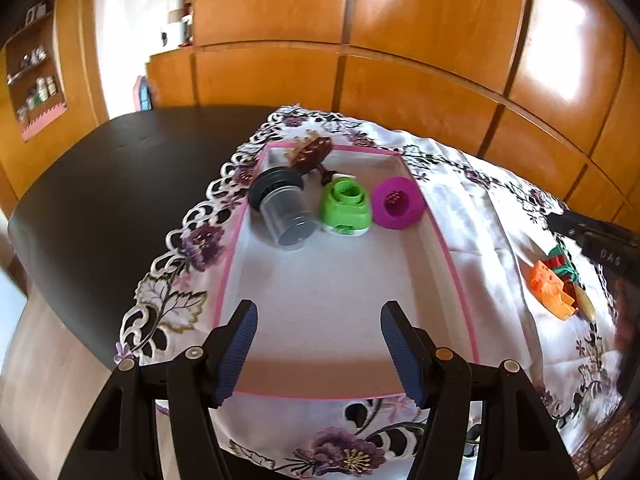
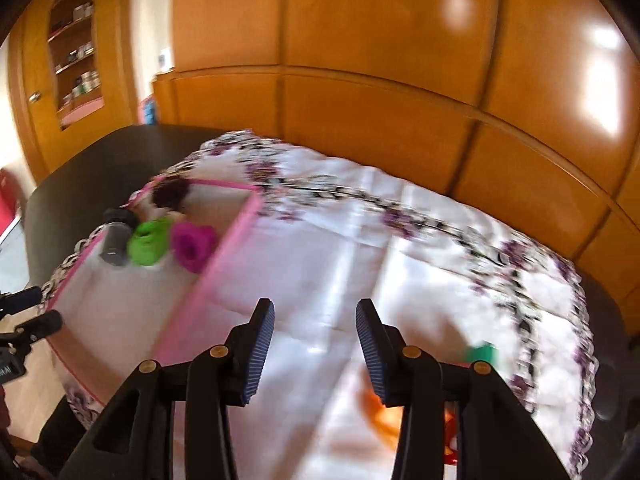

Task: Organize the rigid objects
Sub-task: 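Move the left gripper to the toy pile while the right moves beside it, then grasp the yellow curved piece with the left gripper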

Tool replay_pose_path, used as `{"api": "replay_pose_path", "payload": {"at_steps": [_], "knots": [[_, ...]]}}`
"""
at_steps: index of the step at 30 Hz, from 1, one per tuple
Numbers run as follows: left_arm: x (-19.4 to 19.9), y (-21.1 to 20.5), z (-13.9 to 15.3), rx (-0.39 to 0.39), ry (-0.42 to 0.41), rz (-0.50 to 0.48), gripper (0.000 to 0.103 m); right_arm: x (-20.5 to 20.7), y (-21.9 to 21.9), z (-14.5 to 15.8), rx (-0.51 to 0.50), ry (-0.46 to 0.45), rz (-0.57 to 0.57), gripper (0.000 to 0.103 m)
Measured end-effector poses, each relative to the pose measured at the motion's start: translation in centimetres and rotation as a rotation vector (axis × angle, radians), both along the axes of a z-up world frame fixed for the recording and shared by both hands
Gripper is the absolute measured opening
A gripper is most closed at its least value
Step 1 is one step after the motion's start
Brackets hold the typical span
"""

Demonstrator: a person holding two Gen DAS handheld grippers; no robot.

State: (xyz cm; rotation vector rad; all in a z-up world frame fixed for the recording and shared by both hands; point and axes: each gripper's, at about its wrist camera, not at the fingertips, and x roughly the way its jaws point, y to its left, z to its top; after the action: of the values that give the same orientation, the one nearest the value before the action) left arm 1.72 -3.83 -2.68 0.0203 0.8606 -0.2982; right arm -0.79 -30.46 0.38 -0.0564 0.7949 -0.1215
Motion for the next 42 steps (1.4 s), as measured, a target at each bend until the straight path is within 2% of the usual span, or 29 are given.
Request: {"api": "replay_pose_path", "payload": {"at_steps": [2, 7, 10, 12, 14, 18, 23, 29, 30, 31, 32, 38, 42], "knots": [[0.0, -0.7, 0.1, 0.010, -0.002, -0.018, 0.065, -1.0, -2.5, 0.2, -0.007, -0.004, -0.056, 0.043], [-0.2, -3.1, 0.8, 0.026, -0.017, -0.084, 0.068, -4.0, -10.3, 0.1, 0.017, -0.024, -0.280, 0.043], [-0.3, -5.1, 1.0, 0.034, -0.015, -0.147, 0.071, -6.0, -15.2, -0.1, 0.133, -0.062, -0.464, 0.043], [-0.5, -6.7, 1.1, 0.042, -0.012, -0.194, 0.072, -6.9, -17.0, 0.0, 0.211, -0.096, -0.547, 0.043], [-0.8, -8.3, 1.0, 0.050, -0.006, -0.237, 0.072, -7.5, -18.1, 0.1, 0.241, -0.119, -0.595, 0.043], [-1.5, -12.5, 0.6, 0.066, 0.014, -0.356, 0.073, -7.7, -18.9, -0.1, 0.298, -0.114, -0.604, 0.043], [-2.4, -17.7, -0.3, 0.077, 0.067, -0.503, 0.073, -7.3, -18.5, -0.4, 0.298, -0.093, -0.578, 0.043], [-3.4, -23.0, -1.4, 0.086, 0.085, -0.649, 0.073, -7.2, -18.5, -0.8, 0.320, -0.073, -0.572, 0.043], [-3.5, -23.8, -1.7, 0.081, 0.092, -0.670, 0.073, -7.2, -18.7, -0.9, 0.329, -0.073, -0.576, 0.043], [-3.5, -24.4, -1.9, 0.077, 0.103, -0.685, 0.078, -7.3, -18.8, -0.9, 0.335, -0.073, -0.581, 0.043], [-3.5, -25.0, -2.2, 0.076, 0.117, -0.696, 0.082, -7.4, -18.9, -1.0, 0.342, -0.074, -0.585, 0.043], [-3.0, -29.0, -3.2, 0.035, 0.169, -0.681, 0.082, -7.4, -19.3, -1.1, 0.370, -0.072, -0.592, 0.043], [-2.2, -30.4, -3.6, -0.021, 0.210, -0.613, 0.082, -7.2, -19.4, -1.4, 0.375, -0.055, -0.590, 0.044]]}}
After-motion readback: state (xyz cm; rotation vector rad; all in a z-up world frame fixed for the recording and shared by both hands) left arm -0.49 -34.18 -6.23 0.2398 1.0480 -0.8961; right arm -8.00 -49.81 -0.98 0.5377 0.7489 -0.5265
